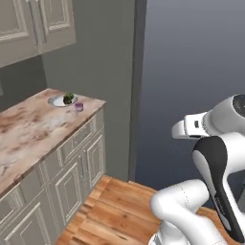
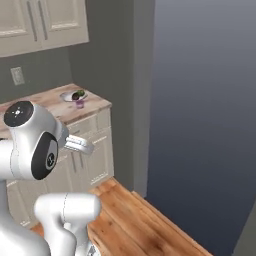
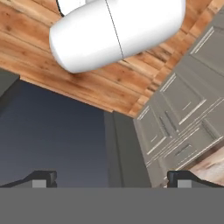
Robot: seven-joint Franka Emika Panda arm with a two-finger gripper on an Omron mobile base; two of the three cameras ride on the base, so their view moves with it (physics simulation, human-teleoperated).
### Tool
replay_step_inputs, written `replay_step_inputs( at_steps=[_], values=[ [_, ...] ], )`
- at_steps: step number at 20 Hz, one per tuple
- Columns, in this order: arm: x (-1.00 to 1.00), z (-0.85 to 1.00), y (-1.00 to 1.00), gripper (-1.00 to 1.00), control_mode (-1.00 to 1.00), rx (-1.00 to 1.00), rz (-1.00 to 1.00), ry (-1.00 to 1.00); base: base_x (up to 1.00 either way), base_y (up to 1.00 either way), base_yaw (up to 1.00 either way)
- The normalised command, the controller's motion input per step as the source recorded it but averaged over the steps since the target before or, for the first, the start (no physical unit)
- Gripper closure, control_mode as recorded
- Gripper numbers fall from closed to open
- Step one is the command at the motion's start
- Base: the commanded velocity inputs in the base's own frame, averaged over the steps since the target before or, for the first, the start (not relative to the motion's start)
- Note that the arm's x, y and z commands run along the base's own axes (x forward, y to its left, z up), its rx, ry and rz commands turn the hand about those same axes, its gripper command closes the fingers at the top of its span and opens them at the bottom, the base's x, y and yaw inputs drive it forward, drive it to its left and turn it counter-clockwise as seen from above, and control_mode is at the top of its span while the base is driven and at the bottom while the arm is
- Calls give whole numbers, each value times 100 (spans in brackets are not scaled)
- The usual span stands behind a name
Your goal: Pick the avocado and bread from the counter and place them on the plate. Then pick the jam from the cabinet and place it next to the plate. Lastly close the cabinet door.
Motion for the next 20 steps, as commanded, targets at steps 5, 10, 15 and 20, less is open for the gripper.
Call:
replay_step_inputs(
  at_steps=[5,10,15,20],
  values=[
    [0,0,0,-100,100,0,0,0,-42,19,-41],
    [0,0,0,-100,100,0,0,0,-36,21,-39],
    [0,0,0,-100,100,0,0,0,-27,21,-36],
    [0,0,0,-100,100,0,0,0,-19,26,-33]
  ],
)
